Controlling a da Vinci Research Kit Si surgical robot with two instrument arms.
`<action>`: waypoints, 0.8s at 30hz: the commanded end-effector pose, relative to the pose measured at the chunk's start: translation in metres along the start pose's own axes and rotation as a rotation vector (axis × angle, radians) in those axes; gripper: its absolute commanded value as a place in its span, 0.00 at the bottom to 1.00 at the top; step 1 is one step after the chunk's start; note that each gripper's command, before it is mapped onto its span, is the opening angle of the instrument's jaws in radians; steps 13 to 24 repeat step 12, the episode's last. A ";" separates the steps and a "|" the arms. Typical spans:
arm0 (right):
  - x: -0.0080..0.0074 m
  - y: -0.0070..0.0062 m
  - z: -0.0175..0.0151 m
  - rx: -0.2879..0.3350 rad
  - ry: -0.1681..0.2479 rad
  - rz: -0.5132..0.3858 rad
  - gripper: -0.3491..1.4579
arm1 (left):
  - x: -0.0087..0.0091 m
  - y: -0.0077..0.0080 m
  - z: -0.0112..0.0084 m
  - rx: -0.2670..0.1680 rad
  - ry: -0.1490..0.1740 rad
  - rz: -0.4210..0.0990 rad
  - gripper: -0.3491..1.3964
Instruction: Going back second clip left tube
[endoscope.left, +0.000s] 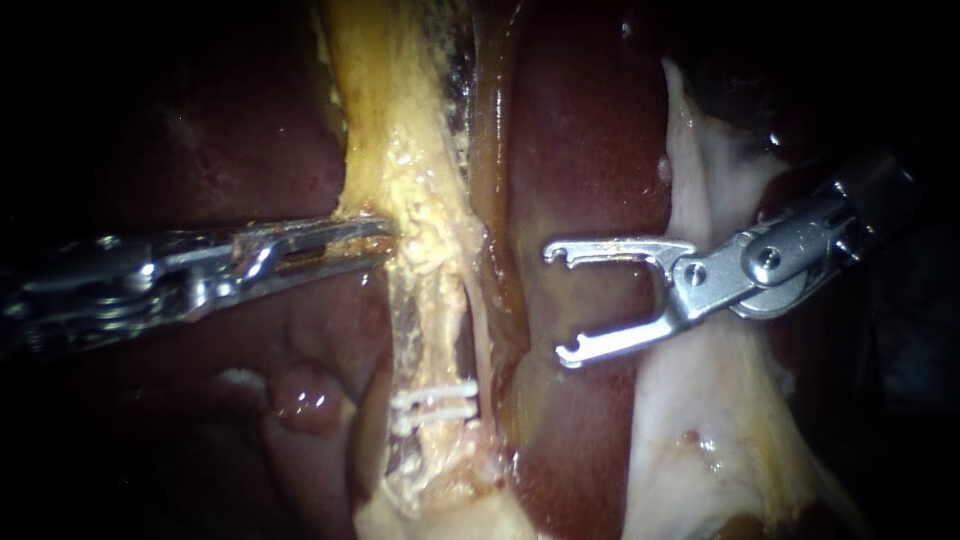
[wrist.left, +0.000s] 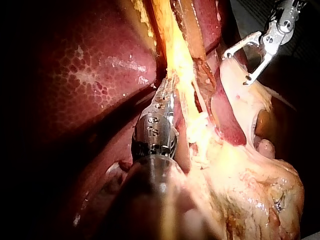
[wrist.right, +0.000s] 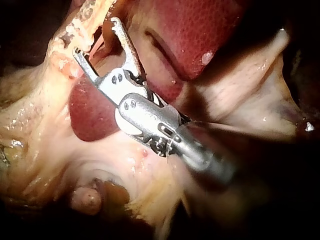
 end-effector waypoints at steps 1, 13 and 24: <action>0.0000 0.0000 0.0000 0.000 0.000 0.000 0.52 | 0.0000 0.0000 -0.0001 0.001 0.001 0.000 0.00; 0.0000 -0.0001 0.0000 0.000 0.000 0.000 0.52 | 0.0001 0.0001 -0.0002 0.001 0.001 0.001 0.00; 0.0000 -0.0001 0.0000 0.000 0.000 0.000 0.52 | 0.0001 0.0001 -0.0002 0.001 0.001 0.001 0.00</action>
